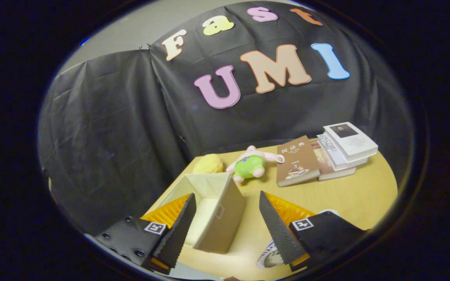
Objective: Open the storage box then place both shoes into the box .Put the left shoe in first, then the right shoe, with the right side of both shoes facing outward in a uniform manner.
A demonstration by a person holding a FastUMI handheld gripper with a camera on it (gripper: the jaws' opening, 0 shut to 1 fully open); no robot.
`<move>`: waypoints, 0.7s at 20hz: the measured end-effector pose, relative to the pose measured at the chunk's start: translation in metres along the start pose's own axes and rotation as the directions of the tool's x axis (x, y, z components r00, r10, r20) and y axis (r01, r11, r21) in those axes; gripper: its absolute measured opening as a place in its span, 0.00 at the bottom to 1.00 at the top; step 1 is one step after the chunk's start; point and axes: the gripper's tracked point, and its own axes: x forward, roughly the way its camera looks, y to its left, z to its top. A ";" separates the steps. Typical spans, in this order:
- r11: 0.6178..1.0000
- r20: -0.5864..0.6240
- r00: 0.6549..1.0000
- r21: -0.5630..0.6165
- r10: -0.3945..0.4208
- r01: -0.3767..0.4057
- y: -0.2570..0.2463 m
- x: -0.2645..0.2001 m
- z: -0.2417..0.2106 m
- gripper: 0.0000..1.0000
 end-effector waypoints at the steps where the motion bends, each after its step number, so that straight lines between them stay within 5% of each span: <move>1: 1.000 -0.012 1.000 -0.008 -0.016 0.015 -0.011 -0.001 -0.006 1.00; 14: 0.988 -0.280 0.951 -0.114 -0.130 0.101 -0.107 0.003 -0.131 1.00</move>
